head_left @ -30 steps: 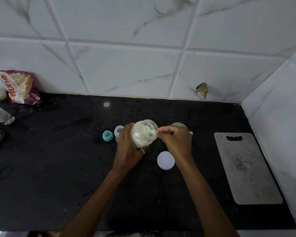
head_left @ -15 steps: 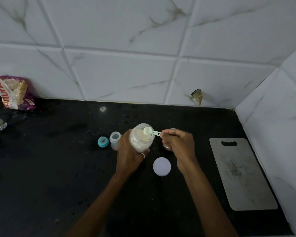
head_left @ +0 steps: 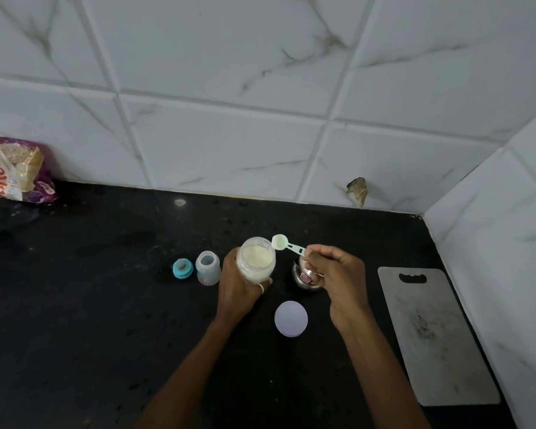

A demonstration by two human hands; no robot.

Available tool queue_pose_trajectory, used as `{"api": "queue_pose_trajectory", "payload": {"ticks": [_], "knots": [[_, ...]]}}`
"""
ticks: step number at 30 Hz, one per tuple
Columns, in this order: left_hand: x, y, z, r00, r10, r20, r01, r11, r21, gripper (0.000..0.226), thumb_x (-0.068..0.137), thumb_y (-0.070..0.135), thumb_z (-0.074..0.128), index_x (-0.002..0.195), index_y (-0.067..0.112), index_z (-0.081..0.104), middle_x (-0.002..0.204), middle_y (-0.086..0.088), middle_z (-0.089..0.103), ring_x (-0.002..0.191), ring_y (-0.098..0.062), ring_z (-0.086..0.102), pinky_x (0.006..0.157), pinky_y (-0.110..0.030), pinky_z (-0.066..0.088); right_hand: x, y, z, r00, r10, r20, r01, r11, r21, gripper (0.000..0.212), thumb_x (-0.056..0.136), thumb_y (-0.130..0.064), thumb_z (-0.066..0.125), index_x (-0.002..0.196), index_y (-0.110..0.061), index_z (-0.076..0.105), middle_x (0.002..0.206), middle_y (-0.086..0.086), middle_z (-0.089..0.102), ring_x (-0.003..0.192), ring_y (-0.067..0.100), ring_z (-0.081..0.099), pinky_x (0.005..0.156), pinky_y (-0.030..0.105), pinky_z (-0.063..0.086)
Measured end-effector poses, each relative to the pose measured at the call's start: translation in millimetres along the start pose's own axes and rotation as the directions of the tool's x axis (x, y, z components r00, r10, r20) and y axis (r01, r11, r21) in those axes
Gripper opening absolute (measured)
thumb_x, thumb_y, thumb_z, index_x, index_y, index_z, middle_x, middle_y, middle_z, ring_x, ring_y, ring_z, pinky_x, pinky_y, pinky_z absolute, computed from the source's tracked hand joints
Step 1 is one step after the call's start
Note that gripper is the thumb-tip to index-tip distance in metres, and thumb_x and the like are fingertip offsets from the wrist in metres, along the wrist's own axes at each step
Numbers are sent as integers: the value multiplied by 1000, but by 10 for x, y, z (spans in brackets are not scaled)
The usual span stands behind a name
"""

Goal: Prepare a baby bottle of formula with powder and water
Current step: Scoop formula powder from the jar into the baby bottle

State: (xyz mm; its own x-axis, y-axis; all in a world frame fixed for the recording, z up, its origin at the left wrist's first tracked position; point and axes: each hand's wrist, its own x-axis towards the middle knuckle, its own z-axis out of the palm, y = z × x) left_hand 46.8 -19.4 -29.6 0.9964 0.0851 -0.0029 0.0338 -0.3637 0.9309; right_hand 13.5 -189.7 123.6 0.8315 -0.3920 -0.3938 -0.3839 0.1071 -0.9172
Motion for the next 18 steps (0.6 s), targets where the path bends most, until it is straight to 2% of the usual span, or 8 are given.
{"api": "queue_pose_trajectory", "payload": {"ticks": [4,8,11,13,18], "knots": [[41,-115,71,1000,-22,16,22,1000,0,85,58,28,99,130,26,53,124,16,59,115,0,60,93,-12,46,-13,-8,5,1000,-11,-6,11,1000,0,12,89,-7,76,97,-15,81,85,-1,80,71,5,72,74,27,59],[44,-190,143,997,-53,48,52,999,2,89,56,30,100,130,27,52,125,16,59,115,-2,61,93,-14,49,-43,13,-15,999,-26,-24,26,1000,-1,13,89,-7,75,96,-16,81,88,0,80,77,8,72,77,27,59],[10,-224,188,993,-94,66,95,995,-13,91,56,26,100,131,29,48,127,15,55,117,-3,58,90,-9,42,-85,27,-47,999,-32,-19,32,999,11,13,90,-6,74,96,-16,81,90,1,80,76,6,71,69,22,55],[-4,-248,213,991,-114,66,115,993,-22,94,58,22,100,133,28,44,131,12,53,121,-6,56,92,-9,41,-116,25,-65,999,-28,-15,28,999,21,14,90,-7,74,93,-18,81,91,0,80,80,8,72,69,23,54],[-13,-287,231,982,-172,80,173,985,-6,125,54,25,103,153,14,27,154,1,41,142,-17,44,119,-37,39,-165,23,-93,999,-34,-17,34,999,34,14,90,-7,74,91,-19,80,92,1,80,89,15,71,72,26,54]]}}
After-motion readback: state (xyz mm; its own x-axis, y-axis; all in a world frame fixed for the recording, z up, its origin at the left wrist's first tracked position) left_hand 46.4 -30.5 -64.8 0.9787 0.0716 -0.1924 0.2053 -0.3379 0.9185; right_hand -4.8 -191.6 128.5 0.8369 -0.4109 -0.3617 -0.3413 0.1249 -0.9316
